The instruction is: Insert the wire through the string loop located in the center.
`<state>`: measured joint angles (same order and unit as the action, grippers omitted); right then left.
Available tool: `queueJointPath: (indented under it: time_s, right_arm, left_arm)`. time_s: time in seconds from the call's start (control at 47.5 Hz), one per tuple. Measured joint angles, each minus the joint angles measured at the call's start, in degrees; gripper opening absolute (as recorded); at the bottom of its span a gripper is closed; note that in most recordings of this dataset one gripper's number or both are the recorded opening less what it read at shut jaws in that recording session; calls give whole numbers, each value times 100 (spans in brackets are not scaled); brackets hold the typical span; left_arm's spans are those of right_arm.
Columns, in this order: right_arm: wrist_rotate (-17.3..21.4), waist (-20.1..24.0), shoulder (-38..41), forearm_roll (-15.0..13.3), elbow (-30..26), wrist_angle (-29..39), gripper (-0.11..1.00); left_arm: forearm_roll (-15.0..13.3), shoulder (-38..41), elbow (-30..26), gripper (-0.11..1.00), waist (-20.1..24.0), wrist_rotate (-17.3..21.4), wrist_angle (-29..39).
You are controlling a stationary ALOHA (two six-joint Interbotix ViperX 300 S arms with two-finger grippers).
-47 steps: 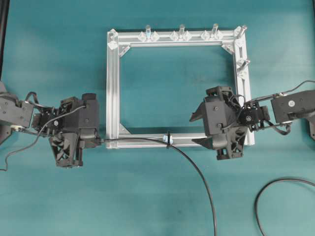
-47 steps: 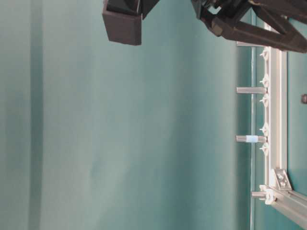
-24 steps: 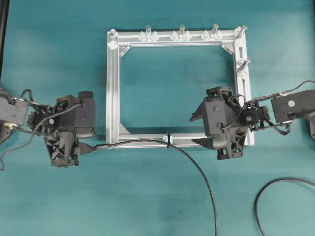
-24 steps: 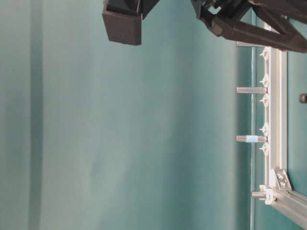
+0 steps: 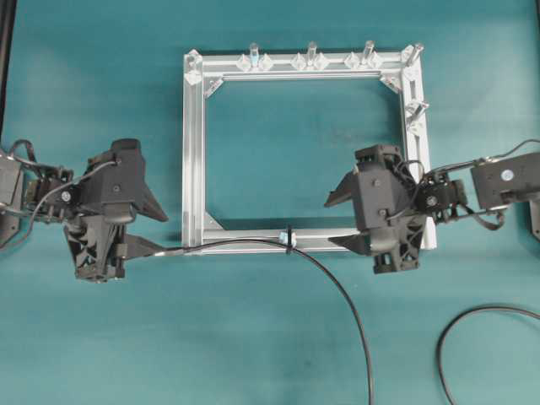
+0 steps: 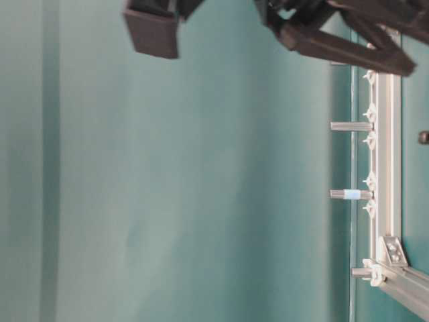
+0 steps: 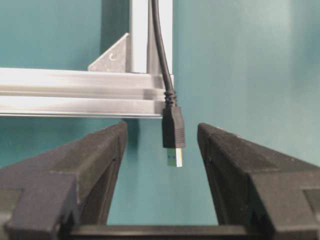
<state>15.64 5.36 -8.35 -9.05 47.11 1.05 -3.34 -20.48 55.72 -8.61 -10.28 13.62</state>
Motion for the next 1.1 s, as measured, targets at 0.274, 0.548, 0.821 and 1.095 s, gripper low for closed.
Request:
queueJointPath:
  time_s: [0.274, 0.548, 0.821, 1.095]
  right_arm:
    - [0, 0, -439, 0, 0, 264, 65]
    - [0, 0, -782, 0, 167, 396, 65]
    - [-9, 0, -1257, 0, 624, -53, 64]
    - [-9, -9, -1811, 0, 1274, -1020, 64]
  left_arm:
    - [9, -176, -97, 59, 53, 299, 0]
    - [9, -545, -105, 58, 193, 624, 9]
    - [0, -853, 26, 58, 246, 642, 0]
    - [9, -1257, 211, 58, 246, 642, -18]
